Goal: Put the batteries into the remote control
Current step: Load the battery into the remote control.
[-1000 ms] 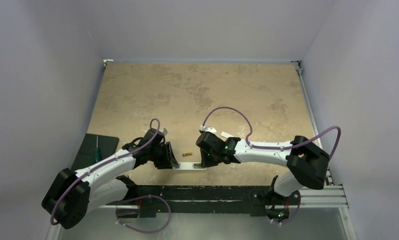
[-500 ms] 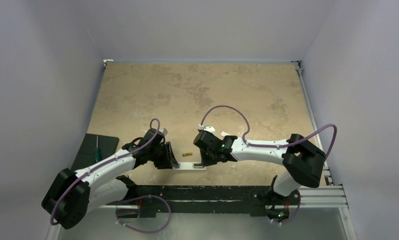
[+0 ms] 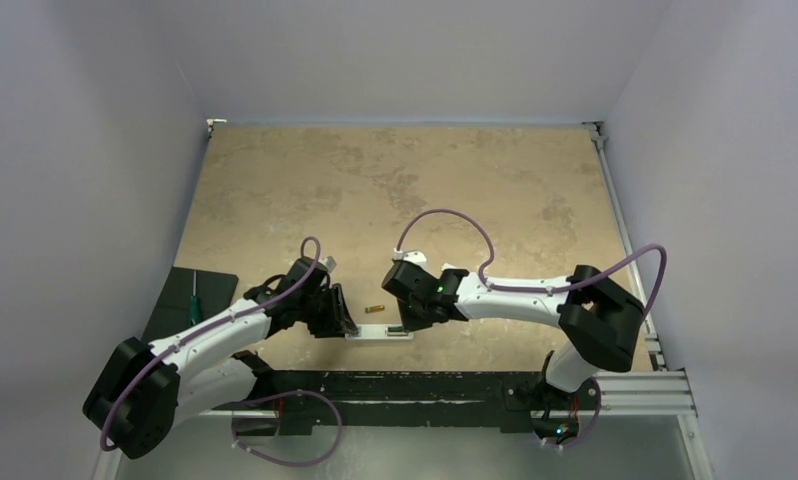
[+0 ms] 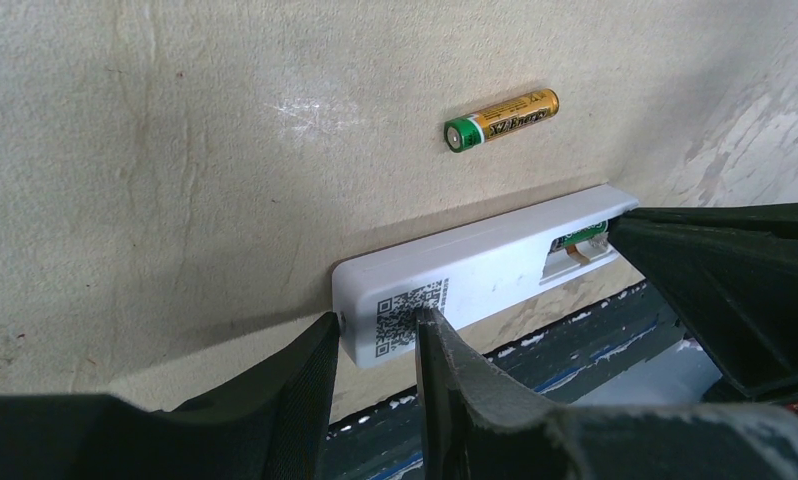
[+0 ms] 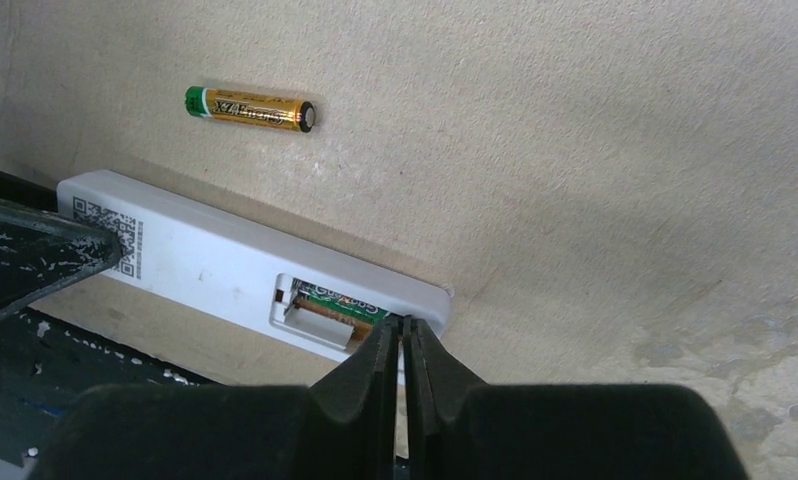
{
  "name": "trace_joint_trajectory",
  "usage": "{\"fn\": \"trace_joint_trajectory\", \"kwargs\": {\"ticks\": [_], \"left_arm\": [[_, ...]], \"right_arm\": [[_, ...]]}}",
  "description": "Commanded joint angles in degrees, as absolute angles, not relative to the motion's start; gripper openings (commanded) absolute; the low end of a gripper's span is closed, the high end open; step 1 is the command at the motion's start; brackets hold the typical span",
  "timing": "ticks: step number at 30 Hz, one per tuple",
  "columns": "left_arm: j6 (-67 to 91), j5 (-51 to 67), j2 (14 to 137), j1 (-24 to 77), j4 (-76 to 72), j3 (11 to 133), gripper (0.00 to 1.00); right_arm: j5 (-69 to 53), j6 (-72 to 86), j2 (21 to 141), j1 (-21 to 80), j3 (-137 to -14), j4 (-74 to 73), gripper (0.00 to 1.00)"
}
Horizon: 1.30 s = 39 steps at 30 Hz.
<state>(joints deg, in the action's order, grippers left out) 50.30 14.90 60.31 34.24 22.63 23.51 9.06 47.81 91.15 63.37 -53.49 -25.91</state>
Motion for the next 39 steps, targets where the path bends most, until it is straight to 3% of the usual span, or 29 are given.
{"fn": "trace_joint_trajectory", "kwargs": {"ticks": [1,17,31,36,39], "left_arm": [[49.6,16.3,59.4,34.4,19.6,23.0,0.32],[49.5,16.0,59.1,34.4,19.9,23.3,0.35],[50.1,14.4,59.0,34.5,21.3,23.4,0.37],[49.8,12.9,59.4,34.5,24.6,26.3,0.4],[48.8,10.8,59.8,34.5,27.9,29.9,0.42]], "right_arm": [[12.7,47.3,95.0,64.0,-55.3,-22.9,0.12],[18.1,46.2,93.9,65.0,-60.8,-29.3,0.1],[16.3,42.5,87.0,65.0,-61.1,-30.9,0.23],[12.7,41.2,82.6,64.9,-56.3,-28.7,0.21],[9.1,40.4,80.4,65.0,-52.5,-26.4,0.15]]}}
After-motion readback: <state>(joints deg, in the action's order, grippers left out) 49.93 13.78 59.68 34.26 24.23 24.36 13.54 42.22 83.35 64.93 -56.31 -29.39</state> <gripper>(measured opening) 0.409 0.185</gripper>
